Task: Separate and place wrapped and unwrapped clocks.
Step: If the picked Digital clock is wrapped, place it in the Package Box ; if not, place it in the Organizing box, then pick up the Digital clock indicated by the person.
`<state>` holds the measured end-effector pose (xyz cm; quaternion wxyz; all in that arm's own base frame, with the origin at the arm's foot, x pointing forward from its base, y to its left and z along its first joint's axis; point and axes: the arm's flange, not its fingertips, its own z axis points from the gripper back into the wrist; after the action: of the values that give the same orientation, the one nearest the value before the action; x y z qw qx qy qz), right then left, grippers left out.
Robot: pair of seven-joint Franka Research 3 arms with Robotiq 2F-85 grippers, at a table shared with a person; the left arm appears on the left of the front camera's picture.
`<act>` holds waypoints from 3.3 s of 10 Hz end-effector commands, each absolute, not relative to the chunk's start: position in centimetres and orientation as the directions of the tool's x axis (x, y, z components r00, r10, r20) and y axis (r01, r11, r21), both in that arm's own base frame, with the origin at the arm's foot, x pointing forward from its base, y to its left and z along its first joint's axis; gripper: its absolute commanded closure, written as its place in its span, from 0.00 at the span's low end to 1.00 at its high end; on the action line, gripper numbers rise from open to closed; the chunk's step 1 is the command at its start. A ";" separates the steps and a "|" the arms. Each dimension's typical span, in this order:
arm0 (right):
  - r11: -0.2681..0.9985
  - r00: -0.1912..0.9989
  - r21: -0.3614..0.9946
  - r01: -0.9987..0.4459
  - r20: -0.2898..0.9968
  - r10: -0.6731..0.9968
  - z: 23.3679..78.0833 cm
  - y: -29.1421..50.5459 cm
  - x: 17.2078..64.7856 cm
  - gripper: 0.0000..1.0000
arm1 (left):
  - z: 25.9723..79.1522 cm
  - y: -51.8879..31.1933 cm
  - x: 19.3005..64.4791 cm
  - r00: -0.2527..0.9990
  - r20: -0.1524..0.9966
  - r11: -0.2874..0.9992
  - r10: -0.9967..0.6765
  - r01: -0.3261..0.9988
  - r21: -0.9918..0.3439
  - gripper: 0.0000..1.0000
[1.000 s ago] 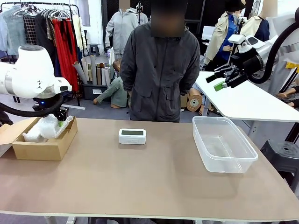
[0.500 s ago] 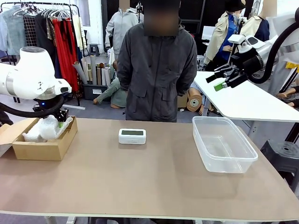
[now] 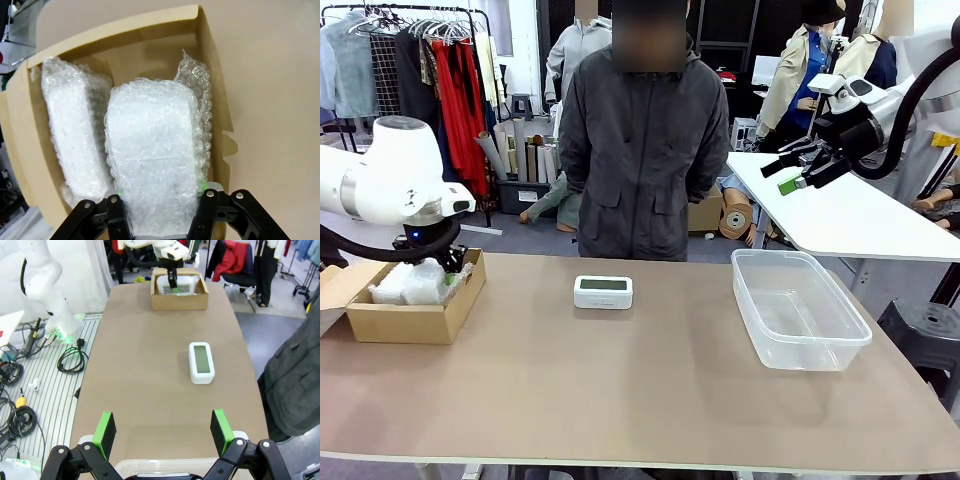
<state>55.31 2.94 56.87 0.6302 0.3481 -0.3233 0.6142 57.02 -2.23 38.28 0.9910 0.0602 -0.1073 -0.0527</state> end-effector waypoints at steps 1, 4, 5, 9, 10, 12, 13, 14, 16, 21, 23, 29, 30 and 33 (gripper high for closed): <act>0.003 0.033 0.038 -0.999 0.834 0.551 57.1 2.9 55.3 0.00 | 37.5 -1.9 57.7 0.974 0.205 0.987 -0.100 0.072 0.140 1.00; 0.003 0.033 0.038 -0.999 0.834 0.551 57.1 2.9 55.3 0.00 | 36.5 -2.4 57.8 0.975 0.191 0.987 -0.118 0.093 0.132 0.89; 0.003 0.033 0.038 -0.999 0.834 0.551 57.1 2.9 55.3 0.00 | 36.1 -2.2 58.0 0.976 0.183 0.986 -0.121 0.097 0.132 0.70; 0.003 0.033 0.038 -0.999 0.834 0.551 57.1 2.9 55.3 0.00 | 35.7 -1.9 58.2 0.978 0.175 0.988 -0.110 0.088 0.128 0.00; 0.003 0.033 0.038 -0.999 0.834 0.551 57.1 2.9 55.3 0.00 | 35.8 -1.9 58.2 0.978 0.177 0.988 -0.112 0.090 0.128 0.00; 0.003 0.033 0.038 -0.999 0.834 0.551 57.1 2.9 55.3 0.00 | 36.7 -2.0 58.1 0.975 0.192 0.988 -0.111 0.088 0.128 0.00; 0.003 0.033 0.038 -0.999 0.834 0.551 57.1 2.9 55.3 0.00 | 37.6 -2.0 58.0 0.974 0.202 0.989 -0.105 0.082 0.120 0.00; 0.003 0.033 0.038 -0.999 0.834 0.551 57.1 2.9 55.3 0.00 | 38.5 -1.8 58.0 0.970 0.219 0.991 -0.102 0.078 0.113 0.00; 0.003 0.033 0.038 -0.999 0.834 0.551 57.1 2.9 55.3 0.00 | 40.4 -1.5 57.9 0.967 0.233 0.992 -0.104 0.084 0.096 0.00; 0.003 0.033 0.038 -0.999 0.834 0.551 57.1 2.9 55.3 0.00 | 40.5 -2.0 58.0 0.965 0.242 0.991 -0.100 0.076 0.107 0.00; 0.003 0.033 0.038 -0.999 0.834 0.551 57.1 2.9 55.3 0.00 | 40.5 -2.0 58.0 0.965 0.242 0.991 -0.100 0.076 0.107 0.00; 0.003 0.033 0.038 -0.999 0.834 0.551 57.1 2.9 55.3 0.00 | 41.2 -2.9 57.2 0.952 0.125 0.952 -0.281 0.293 -0.093 0.00; 0.003 0.033 0.038 -0.999 0.834 0.551 57.1 2.9 55.3 0.00 | 41.8 -2.6 57.4 0.930 0.130 0.919 -0.345 0.362 -0.155 0.00; 0.003 0.033 0.038 -0.999 0.834 0.551 57.1 2.9 55.3 0.00 | 43.0 -2.5 57.6 0.825 0.242 0.770 -0.511 0.565 -0.297 0.00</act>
<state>55.31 2.95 56.87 0.6301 0.3482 -0.3232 0.6142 57.15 -4.43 42.54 0.9503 -0.1555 -0.0785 -0.2580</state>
